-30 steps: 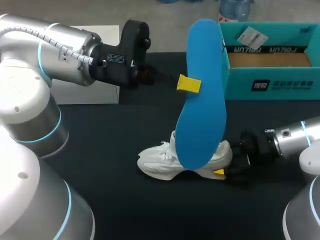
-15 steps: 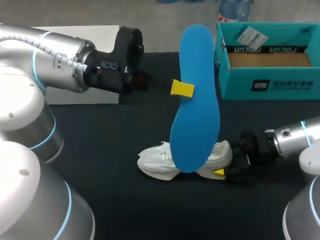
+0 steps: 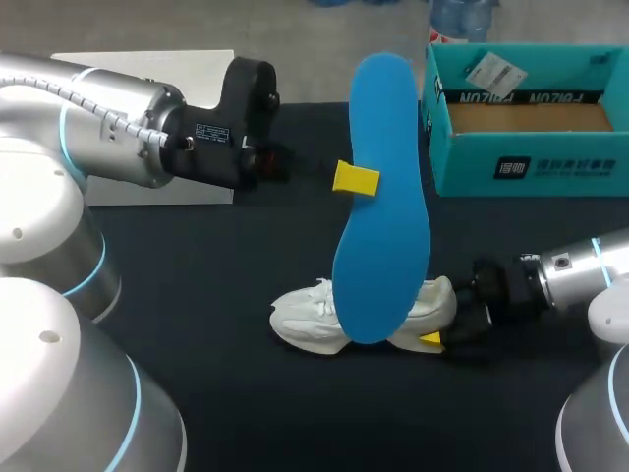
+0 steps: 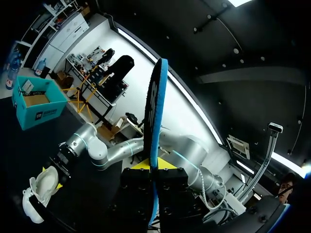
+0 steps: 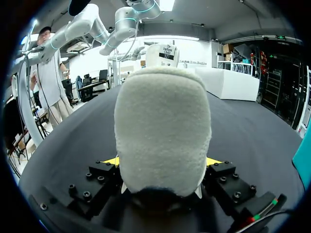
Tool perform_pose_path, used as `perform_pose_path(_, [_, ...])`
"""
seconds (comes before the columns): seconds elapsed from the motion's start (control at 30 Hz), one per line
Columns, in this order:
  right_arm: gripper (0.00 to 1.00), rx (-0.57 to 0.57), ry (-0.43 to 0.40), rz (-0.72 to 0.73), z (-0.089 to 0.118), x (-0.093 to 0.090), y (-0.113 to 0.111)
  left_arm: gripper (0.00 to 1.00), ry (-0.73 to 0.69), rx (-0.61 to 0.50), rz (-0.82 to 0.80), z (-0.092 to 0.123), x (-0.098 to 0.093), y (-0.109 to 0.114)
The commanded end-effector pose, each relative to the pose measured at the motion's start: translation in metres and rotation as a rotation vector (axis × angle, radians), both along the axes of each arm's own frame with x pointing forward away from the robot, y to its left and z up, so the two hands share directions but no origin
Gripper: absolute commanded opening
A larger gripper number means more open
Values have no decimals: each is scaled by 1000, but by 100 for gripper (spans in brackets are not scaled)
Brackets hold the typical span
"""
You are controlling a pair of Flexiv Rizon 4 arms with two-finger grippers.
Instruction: Take the shoe out of the shoebox, open the shoe tongue, remove and reinsert the insole, then place the shoe into the shoebox
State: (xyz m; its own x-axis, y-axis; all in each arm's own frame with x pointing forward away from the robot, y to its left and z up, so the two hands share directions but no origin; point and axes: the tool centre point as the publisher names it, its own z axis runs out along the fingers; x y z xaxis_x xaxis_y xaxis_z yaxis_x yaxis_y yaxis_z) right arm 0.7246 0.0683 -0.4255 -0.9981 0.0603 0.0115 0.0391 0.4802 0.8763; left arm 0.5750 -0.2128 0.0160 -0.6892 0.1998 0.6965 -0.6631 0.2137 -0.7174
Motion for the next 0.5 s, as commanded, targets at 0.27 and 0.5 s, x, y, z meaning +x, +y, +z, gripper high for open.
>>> perform_pose_path(0.27, [100, -4, 0, -1, 0, -1, 1, 0, 0, -1, 1, -1, -1, -1])
perform_pose_path(0.5, [100, -52, 35, -3, 3, 2, -3, 0, 0, -1, 1, -1, -1, -1])
